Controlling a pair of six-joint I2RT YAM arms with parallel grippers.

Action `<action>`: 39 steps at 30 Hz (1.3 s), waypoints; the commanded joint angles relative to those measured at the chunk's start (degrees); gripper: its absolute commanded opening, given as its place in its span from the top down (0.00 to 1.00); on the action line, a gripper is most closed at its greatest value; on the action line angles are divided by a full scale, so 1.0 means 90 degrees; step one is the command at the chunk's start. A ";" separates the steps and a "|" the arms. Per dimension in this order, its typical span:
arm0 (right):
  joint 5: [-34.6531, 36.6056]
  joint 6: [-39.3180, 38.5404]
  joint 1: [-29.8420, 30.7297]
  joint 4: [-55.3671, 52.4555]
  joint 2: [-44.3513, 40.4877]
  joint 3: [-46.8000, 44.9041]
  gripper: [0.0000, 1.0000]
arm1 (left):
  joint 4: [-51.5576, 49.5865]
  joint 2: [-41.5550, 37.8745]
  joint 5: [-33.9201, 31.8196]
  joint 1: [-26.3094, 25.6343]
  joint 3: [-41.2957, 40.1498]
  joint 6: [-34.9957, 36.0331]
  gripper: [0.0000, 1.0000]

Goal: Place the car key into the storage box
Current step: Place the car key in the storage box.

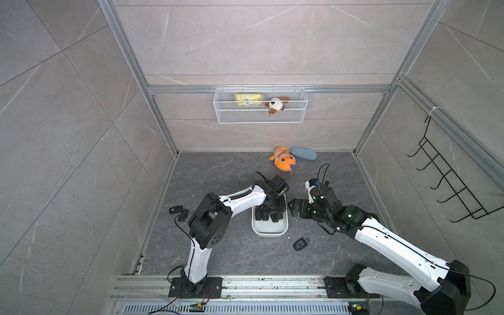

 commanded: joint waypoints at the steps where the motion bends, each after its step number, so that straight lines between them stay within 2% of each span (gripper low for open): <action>1: 0.0124 0.0110 -0.0022 -0.0120 -0.0118 -0.0082 0.00 | 0.0059 0.0187 0.0375 -0.0005 0.0289 0.0242 0.70; 4: 0.0124 0.0120 -0.0027 -0.0121 -0.0127 -0.0102 0.00 | -0.0032 0.0236 0.0345 -0.0006 0.0338 0.0269 0.67; 6: 0.0124 0.0129 -0.0027 -0.0117 -0.0141 -0.0122 0.00 | -0.0051 0.0239 0.0320 -0.0004 0.0343 0.0288 0.59; 13: 0.0086 0.0118 -0.0027 -0.0082 -0.0098 -0.0112 0.00 | -0.0148 0.0263 0.0224 -0.0005 0.0390 0.0321 0.50; 21: -0.0101 0.0049 -0.0027 0.0020 0.0013 -0.0074 0.00 | -0.0246 -0.0016 0.0047 0.0003 0.0409 0.0326 0.49; 27: -0.0415 -0.0051 -0.0027 0.0198 0.0221 -0.0007 0.00 | -0.0429 -0.0439 -0.0380 0.0011 0.0362 0.0365 0.41; 31: -0.0618 -0.0112 -0.0027 0.0306 0.0374 0.0046 0.00 | -0.0590 -0.0702 -0.0669 0.0047 0.0289 0.0420 0.40; 39: -0.0881 -0.0201 -0.0019 0.0519 0.0724 0.0207 0.00 | -0.0908 -0.1396 -0.1387 0.0376 -0.0108 0.0525 0.19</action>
